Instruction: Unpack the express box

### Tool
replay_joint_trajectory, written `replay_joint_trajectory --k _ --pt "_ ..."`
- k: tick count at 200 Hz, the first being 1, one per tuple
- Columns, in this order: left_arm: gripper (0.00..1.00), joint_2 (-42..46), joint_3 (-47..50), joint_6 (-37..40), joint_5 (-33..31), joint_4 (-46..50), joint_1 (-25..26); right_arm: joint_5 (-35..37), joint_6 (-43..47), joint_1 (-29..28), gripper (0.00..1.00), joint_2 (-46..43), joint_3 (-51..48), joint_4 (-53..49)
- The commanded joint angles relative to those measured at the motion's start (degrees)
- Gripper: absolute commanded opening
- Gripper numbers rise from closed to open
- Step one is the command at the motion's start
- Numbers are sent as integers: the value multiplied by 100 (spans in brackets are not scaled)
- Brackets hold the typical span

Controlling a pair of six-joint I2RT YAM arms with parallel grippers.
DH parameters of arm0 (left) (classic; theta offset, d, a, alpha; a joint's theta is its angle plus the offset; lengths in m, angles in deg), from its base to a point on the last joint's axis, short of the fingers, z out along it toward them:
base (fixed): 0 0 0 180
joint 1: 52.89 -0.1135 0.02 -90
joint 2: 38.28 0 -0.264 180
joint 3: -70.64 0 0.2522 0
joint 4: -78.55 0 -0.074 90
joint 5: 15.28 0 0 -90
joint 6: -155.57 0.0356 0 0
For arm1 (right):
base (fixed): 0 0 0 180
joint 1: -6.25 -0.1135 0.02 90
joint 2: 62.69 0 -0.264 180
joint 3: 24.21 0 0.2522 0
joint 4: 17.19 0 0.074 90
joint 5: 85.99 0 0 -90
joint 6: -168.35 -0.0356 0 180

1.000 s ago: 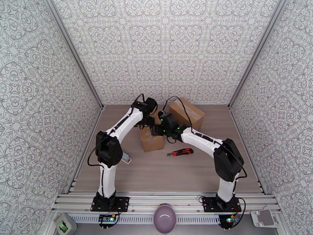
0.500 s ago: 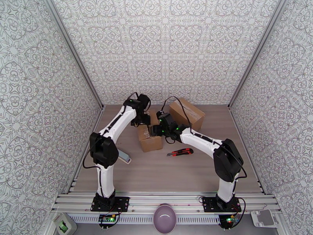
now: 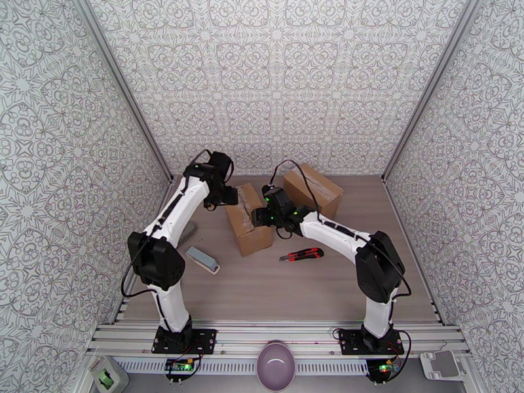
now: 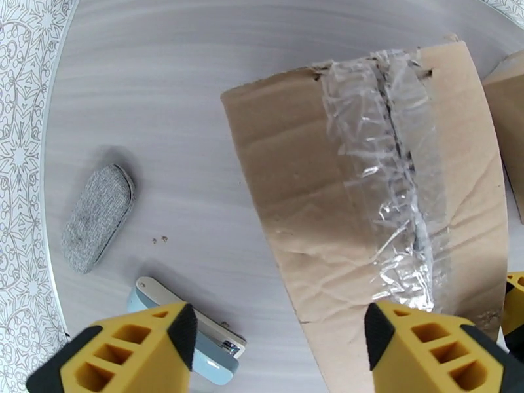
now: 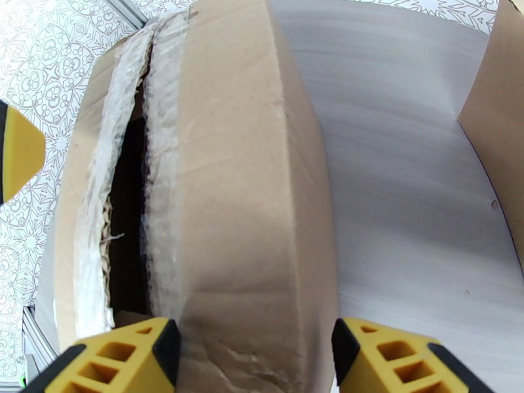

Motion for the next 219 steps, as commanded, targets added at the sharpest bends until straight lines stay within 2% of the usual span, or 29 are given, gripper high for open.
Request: replay_joint_trajectory --k 1,46,99,158,191,219 --pt "80 -325 -583 -206 -102 156 312 32 -36 -15 65 183 114 -220" --pt "82 -945 -647 -292 -517 375 544 -54 -71 -120 64 225 131 -98" --pt "82 -1238 -904 -168 -616 665 474 -89 -63 -140 63 245 131 -59" --pt "72 -1605 -1634 348 -712 1572 414 -73 -80 -138 63 280 104 -25" --pt "68 -1507 -1422 374 -725 1638 315 -97 -143 -140 63 324 104 5" --pt "60 -1405 -1445 376 -720 1602 261 -92 -164 -138 63 361 104 4"
